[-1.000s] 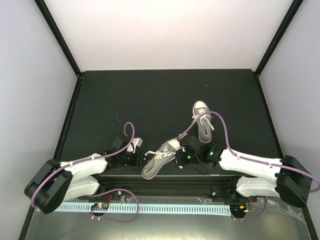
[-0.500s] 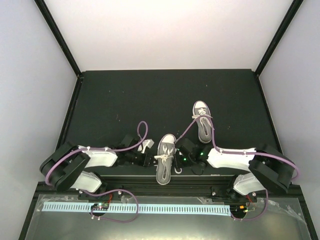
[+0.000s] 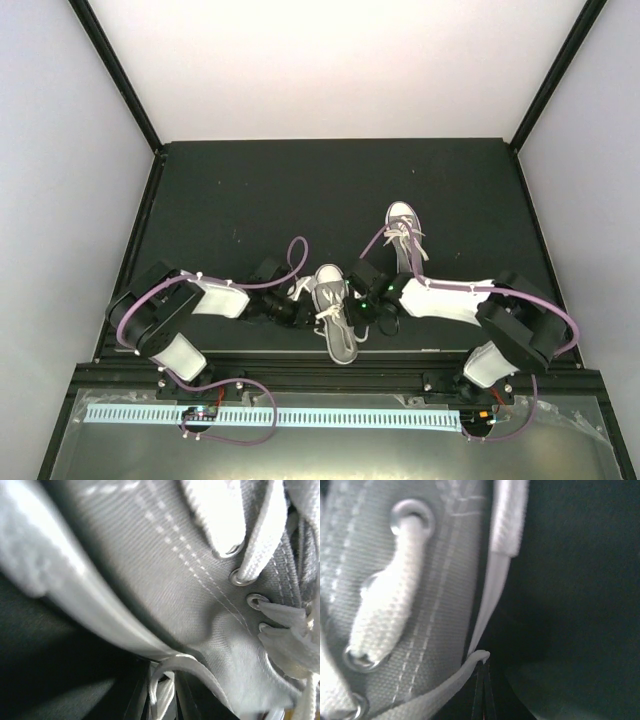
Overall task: Tie the shoes
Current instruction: Cross the shoelace with the shoelace.
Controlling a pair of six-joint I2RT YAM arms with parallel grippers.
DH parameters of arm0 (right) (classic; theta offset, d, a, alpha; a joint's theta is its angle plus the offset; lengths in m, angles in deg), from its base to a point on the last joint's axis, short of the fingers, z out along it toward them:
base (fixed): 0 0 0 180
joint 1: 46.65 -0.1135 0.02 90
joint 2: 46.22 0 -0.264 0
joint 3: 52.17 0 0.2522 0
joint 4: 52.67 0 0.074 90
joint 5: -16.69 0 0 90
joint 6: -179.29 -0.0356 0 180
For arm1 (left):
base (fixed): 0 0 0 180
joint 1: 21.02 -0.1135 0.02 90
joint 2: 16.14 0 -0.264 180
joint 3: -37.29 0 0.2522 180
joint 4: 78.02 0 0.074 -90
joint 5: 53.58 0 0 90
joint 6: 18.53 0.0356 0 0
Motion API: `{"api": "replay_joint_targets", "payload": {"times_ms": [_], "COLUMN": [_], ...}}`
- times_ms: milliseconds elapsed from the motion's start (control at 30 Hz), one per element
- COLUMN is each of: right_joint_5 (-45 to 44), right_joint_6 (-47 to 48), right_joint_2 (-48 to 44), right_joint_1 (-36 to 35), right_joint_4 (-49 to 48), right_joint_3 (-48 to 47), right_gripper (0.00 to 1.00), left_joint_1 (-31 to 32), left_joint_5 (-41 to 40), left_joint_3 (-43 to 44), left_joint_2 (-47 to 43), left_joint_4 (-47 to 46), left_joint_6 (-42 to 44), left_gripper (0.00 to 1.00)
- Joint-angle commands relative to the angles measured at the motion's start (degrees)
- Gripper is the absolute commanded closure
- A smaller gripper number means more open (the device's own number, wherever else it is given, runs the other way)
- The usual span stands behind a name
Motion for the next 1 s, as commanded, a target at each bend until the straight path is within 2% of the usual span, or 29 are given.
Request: {"api": "replay_joint_targets", "payload": {"times_ms": [0,267,467,733,833,967], "right_joint_5": [-1.58,-1.66,1.04,6.23,5.21,4.25], "right_joint_6": [3.29,5.51,4.73,1.81,1.8,2.73], "right_joint_2": [5.56,4.97,3.52,0.57,-0.98,-3.08], "right_joint_1": [1.59,3.25,3.24,3.0,3.01,2.98], "right_joint_4": [-12.88,-11.23,-11.69,-14.0,-13.09,-10.96], "right_joint_3": [-4.26,-7.56,-5.99,-1.44,-0.31,0.33], "right_gripper": [0.98,0.98,0.98,0.98,0.98,0.98], "left_joint_1": [0.2,-1.08,-2.76,-3.59,-3.61,-3.62], "left_joint_5": [-16.31,-17.66,-18.44,-20.5,-20.68,-19.2], "left_joint_3": [5.67,7.39,7.37,10.96,10.72,9.2], "left_joint_2": [4.86,4.37,4.0,1.8,-1.03,-7.37], "left_joint_4": [-4.49,-3.42,-3.03,5.72,9.92,17.07], "left_joint_6": [0.31,2.66,5.14,12.23,14.81,18.91], "left_gripper": [0.84,0.83,0.83,0.81,0.71,0.46]}}
